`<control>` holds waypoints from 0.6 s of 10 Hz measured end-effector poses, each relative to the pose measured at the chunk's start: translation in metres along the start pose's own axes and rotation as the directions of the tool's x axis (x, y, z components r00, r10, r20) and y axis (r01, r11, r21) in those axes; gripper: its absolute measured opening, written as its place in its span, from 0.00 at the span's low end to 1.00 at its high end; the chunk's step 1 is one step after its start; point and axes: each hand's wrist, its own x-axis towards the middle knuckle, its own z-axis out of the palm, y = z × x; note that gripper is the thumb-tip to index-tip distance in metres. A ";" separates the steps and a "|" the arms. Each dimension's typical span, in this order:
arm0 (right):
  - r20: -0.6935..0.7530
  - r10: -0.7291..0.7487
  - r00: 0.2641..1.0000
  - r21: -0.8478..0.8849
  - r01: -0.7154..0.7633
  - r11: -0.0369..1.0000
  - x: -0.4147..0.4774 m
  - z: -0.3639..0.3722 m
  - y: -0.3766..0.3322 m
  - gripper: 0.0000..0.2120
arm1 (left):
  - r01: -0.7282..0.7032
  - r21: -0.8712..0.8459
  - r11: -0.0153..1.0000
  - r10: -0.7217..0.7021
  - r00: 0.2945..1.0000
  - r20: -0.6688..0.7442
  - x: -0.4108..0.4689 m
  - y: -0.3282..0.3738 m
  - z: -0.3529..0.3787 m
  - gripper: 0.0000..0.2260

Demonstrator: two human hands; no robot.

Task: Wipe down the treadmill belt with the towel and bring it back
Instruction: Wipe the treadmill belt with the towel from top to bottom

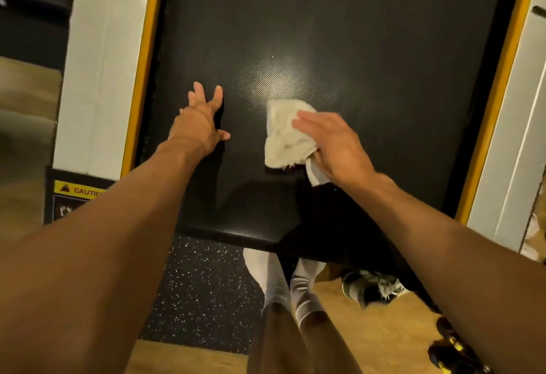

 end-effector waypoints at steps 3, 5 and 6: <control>0.249 -0.198 0.948 0.007 0.202 0.979 0.019 0.010 -0.046 0.19 | -0.022 -0.018 1.000 0.022 1.000 -0.002 0.003 -0.006 0.006 0.41; -0.092 0.209 0.974 -0.067 -0.215 0.974 0.055 0.005 -0.018 0.24 | -0.055 -0.112 0.992 0.055 0.998 -0.001 0.002 -0.014 0.007 0.41; 0.060 0.040 0.997 -0.077 -0.035 0.996 0.040 0.023 -0.046 0.22 | -0.098 -0.151 0.984 0.096 0.995 -0.024 -0.002 -0.020 0.000 0.38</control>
